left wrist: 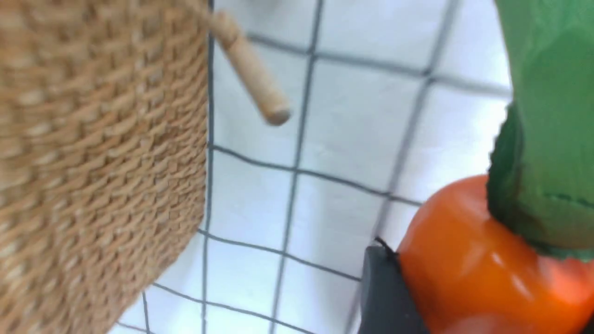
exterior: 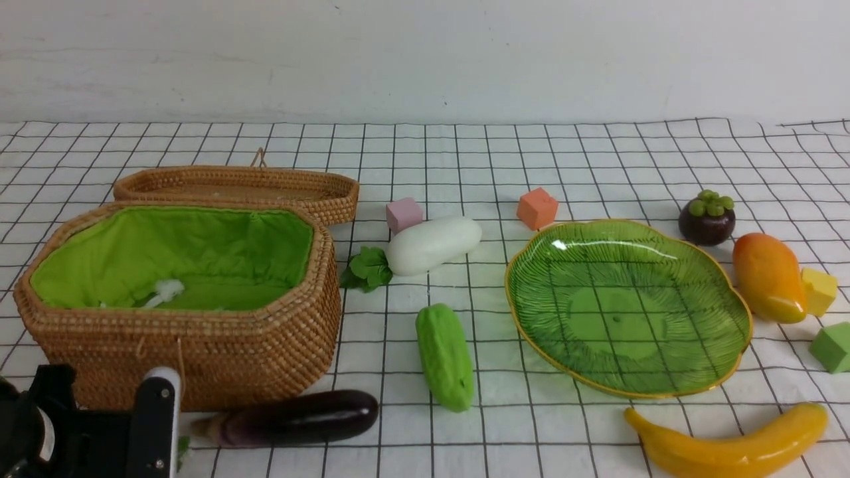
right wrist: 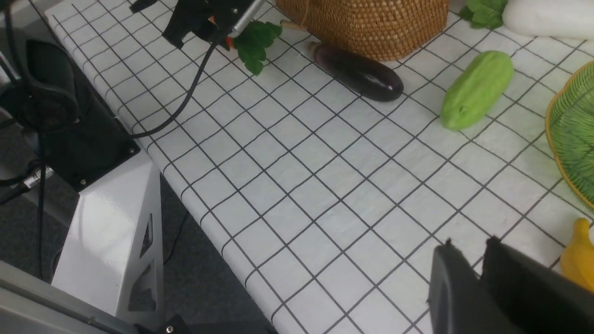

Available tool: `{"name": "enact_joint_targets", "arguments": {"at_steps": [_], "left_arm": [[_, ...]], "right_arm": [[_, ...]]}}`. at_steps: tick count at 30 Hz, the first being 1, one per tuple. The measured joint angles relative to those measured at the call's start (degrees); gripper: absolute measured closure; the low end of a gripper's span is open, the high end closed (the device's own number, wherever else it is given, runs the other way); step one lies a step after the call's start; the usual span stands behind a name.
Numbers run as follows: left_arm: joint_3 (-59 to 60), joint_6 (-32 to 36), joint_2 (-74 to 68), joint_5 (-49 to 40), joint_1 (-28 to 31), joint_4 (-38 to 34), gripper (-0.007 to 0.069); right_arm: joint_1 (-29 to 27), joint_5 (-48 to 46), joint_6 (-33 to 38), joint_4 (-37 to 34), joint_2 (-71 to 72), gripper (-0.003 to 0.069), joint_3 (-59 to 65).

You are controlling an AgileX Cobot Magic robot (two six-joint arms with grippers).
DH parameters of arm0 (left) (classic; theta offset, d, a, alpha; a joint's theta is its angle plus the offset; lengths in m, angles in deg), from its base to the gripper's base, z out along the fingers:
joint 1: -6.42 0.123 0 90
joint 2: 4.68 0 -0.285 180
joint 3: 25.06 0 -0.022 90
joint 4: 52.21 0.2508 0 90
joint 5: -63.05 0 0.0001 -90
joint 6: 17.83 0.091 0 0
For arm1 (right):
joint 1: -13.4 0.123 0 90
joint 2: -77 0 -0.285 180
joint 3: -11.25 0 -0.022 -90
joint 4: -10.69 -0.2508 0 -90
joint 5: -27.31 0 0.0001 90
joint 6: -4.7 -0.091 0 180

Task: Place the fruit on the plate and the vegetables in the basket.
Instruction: Use the left arm to grab a carrot and put it into the left basket

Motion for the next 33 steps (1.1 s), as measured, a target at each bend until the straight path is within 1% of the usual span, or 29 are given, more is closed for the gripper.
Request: {"name": "enact_joint_targets", "arguments": {"at_steps": [3,4,5,6,7,8,12,16,19,20,23,27,28,30,31,32,33], "left_arm": [[-0.67,-2.30,4.81,-2.33,-2.30,-1.19,0.0244],[-2.35,-6.20,9.29,-3.87,-4.45,-1.59,0.0244],[-2.86,-7.23,9.79,-4.06,-4.63,-1.59,0.0244],[-5.52,-11.51,13.79,-4.30,-5.85,-1.54,0.0244],[-6.31,-12.55,14.16,-4.30,-5.94,-1.53,0.0244],[-9.74,-16.24,16.67,-4.07,-6.42,-0.48,0.0244],[-17.00,-20.18,16.93,-2.14,-6.48,3.07,0.0244],[-22.13,-20.68,10.86,1.58,-6.48,4.77,0.0244],[-25.45,-21.08,1.61,2.69,-6.48,7.57,0.0244],[-25.90,-21.26,0.95,2.69,-6.48,7.85,0.0244],[-29.48,-24.81,-9.25,1.54,-6.48,12.87,0.0244],[-31.81,-30.01,-16.26,-0.04,-6.48,18.34,0.0242],[-31.81,-30.26,-16.47,-0.04,-6.48,18.58,0.0240],[-32.07,-33.04,-17.58,-0.04,-6.48,20.26,0.0176],[-32.18,-33.96,-17.56,0.01,-6.48,20.59,0.0126],[-32.18,-33.96,-17.56,0.01,-6.48,20.58,0.0126],[-32.18,-34.95,-17.26,0.01,-6.48,20.88,0.0056]], "right_arm": [[0.00,1.32,0.00,0.11,0.00,0.0539,0.00],[0.00,3.80,0.00,0.77,0.00,0.0539,0.00],[0.00,4.16,0.00,0.77,0.00,0.0539,0.00],[0.00,7.58,0.00,2.30,0.00,0.0539,0.00],[0.00,8.02,0.00,2.50,0.00,0.0539,0.00],[0.00,11.58,0.00,4.60,0.00,0.0539,0.00],[0.00,20.10,0.00,9.64,0.00,0.0539,0.00],[0.00,25.52,-0.46,11.38,0.00,0.0537,0.00],[0.00,26.75,-2.71,11.38,0.00,0.0536,0.00],[0.00,26.75,-3.11,11.38,0.00,0.0536,0.00],[0.00,26.15,-6.23,10.93,0.00,0.0536,0.00],[0.00,23.30,-7.73,8.95,0.00,0.0536,0.00],[0.00,23.30,-7.73,8.95,0.00,0.0536,0.00],[0.00,21.54,-8.17,8.30,0.00,0.0536,0.00],[0.00,21.13,-8.29,8.30,0.00,0.0536,0.00],[0.00,21.13,-8.35,8.30,0.00,0.0536,0.00],[0.00,20.87,-8.40,8.35,0.00,0.0536,0.02]]}}
